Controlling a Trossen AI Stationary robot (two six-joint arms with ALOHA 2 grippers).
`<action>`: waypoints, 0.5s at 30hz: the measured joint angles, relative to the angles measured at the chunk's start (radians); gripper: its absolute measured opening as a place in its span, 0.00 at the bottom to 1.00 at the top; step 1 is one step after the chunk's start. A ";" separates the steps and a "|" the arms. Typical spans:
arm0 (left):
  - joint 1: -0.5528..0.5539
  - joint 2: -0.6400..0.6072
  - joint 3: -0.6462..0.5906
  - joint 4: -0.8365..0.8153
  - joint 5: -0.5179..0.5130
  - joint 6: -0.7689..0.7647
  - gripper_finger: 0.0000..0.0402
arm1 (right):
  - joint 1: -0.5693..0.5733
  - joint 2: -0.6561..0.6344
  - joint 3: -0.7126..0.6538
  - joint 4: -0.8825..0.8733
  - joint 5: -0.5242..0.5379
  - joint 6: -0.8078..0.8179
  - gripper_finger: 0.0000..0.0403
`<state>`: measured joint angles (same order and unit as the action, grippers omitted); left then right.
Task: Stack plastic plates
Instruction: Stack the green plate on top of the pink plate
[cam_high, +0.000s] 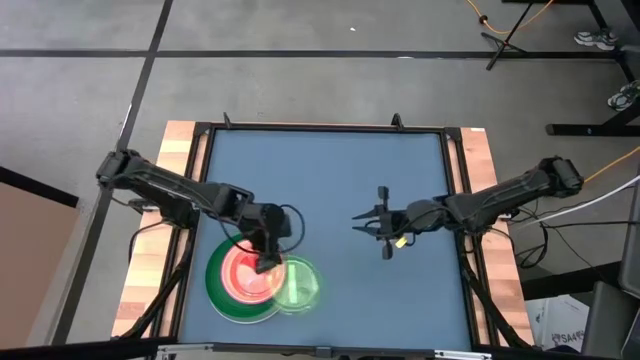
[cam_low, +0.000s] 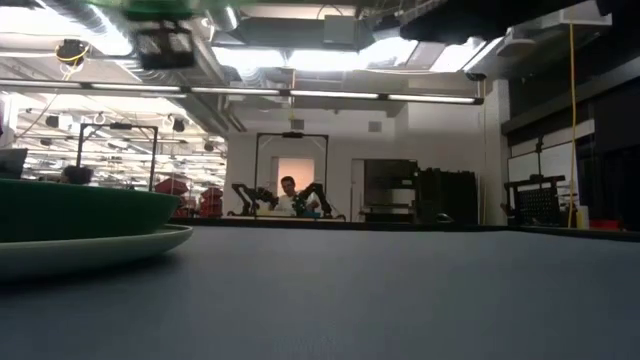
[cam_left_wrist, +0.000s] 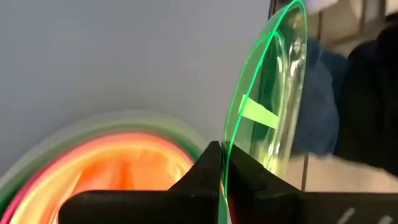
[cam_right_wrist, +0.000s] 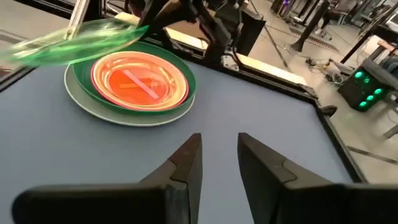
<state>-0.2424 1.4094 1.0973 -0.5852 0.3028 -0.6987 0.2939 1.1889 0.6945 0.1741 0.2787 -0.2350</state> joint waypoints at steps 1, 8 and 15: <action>0.000 -0.022 0.000 -0.045 0.013 0.000 0.00 | 0.000 -0.019 0.000 -0.016 0.001 -0.008 0.24; 0.003 -0.162 0.000 -0.306 0.028 0.002 0.00 | 0.000 -0.101 0.000 -0.022 0.001 -0.059 0.24; 0.002 -0.203 -0.024 -0.496 -0.032 0.036 0.00 | 0.000 -0.122 0.000 -0.021 0.000 -0.087 0.24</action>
<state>-0.2405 1.2068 1.0735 -1.0817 0.2710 -0.6625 0.2939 1.0669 0.6945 0.1532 0.2790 -0.3217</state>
